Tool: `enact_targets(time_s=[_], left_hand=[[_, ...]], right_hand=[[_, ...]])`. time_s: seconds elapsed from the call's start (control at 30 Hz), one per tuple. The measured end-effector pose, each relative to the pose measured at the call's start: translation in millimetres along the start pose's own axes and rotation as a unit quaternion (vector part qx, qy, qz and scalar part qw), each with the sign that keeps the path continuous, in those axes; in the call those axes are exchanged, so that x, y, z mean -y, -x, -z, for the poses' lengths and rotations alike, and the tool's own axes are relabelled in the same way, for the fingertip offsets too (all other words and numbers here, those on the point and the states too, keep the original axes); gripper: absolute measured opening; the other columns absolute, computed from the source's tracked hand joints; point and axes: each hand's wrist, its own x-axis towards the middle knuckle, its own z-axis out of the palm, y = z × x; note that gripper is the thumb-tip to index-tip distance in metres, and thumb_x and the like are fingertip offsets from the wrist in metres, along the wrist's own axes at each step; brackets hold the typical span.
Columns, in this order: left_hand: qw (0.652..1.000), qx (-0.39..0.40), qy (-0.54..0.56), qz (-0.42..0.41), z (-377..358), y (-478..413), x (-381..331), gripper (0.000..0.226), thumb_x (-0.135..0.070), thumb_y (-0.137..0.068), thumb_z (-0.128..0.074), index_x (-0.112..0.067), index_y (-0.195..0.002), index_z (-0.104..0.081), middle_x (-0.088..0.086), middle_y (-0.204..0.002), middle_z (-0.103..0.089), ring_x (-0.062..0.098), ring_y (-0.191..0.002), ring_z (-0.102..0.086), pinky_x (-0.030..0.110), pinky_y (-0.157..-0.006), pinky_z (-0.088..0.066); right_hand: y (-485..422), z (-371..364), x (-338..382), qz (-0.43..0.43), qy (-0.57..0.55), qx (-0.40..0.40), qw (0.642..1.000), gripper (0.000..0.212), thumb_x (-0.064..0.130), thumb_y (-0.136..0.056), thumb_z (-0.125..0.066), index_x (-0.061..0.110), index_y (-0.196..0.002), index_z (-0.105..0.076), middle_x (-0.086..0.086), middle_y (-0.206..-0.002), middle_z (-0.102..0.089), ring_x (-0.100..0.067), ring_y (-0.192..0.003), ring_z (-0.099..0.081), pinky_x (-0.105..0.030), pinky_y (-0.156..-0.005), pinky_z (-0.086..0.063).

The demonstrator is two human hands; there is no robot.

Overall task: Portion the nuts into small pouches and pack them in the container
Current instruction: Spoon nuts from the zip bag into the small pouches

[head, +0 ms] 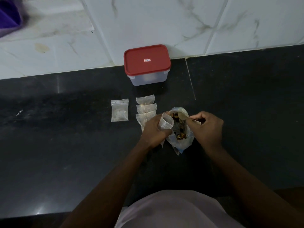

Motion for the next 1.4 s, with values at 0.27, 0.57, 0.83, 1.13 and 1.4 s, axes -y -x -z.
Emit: enact_targets(time_s=[0.27,0.57,0.83,1.13,1.4], left_hand=[[0.998,0.038,0.008,0.054,-2.7,-6.7,-4.5,0.054,-0.008,-0.082,-0.073,-0.031,-0.127,-0.054,-0.008,-0.114,-0.066,0.010,-0.107,-0.064,0.028,-0.083,-0.056],[0.997,0.042,0.005,0.061,-1.3,-8.2,-2.9,0.055,-0.011,-0.086,-0.074,-0.026,-0.134,-0.051,-0.008,-0.115,-0.064,0.006,-0.102,-0.064,0.017,-0.070,-0.052],[0.996,0.055,0.022,0.072,-1.8,-14.6,5.1,0.058,-0.005,-0.085,-0.073,-0.019,-0.137,-0.050,-0.005,-0.120,-0.063,0.011,-0.111,-0.062,0.031,-0.092,-0.056],[0.983,0.075,0.121,0.116,-0.1,-16.3,4.1,0.068,-0.014,-0.071,-0.066,-0.019,-0.138,-0.051,0.010,-0.132,-0.063,0.029,-0.123,-0.062,0.049,-0.101,-0.055],[0.986,0.063,0.097,0.124,-1.4,-15.8,2.2,0.072,-0.015,-0.067,-0.068,-0.024,-0.137,-0.052,0.003,-0.129,-0.064,0.023,-0.121,-0.062,0.047,-0.100,-0.056]], right_hand=[[0.8,-9.9,3.6,-0.015,0.007,-0.008,1.000,0.014,0.028,-0.083,-0.081,0.018,-0.084,-0.071,0.010,-0.078,-0.068,-0.003,-0.069,-0.066,-0.033,-0.061,-0.061],[7.9,-8.1,-0.6,0.077,0.076,0.009,0.994,0.015,0.011,-0.081,-0.080,0.015,-0.083,-0.066,0.003,-0.084,-0.062,-0.011,-0.070,-0.061,-0.032,-0.060,-0.056],[-10.9,-5.4,-1.1,-0.129,-0.069,0.021,0.989,0.006,0.017,-0.085,-0.079,0.016,-0.091,-0.078,0.009,-0.082,-0.074,0.002,-0.074,-0.069,-0.007,-0.056,-0.048],[-6.0,-8.0,-0.2,-0.100,-0.057,0.035,0.993,0.007,0.017,-0.083,-0.081,0.019,-0.089,-0.077,0.012,-0.082,-0.073,0.001,-0.076,-0.070,-0.018,-0.067,-0.056],[-17.2,-15.2,-7.1,-0.295,-0.177,0.041,0.938,0.009,0.016,-0.080,-0.083,0.019,-0.088,-0.079,0.005,-0.082,-0.076,-0.008,-0.079,-0.072,-0.029,-0.069,-0.060]])
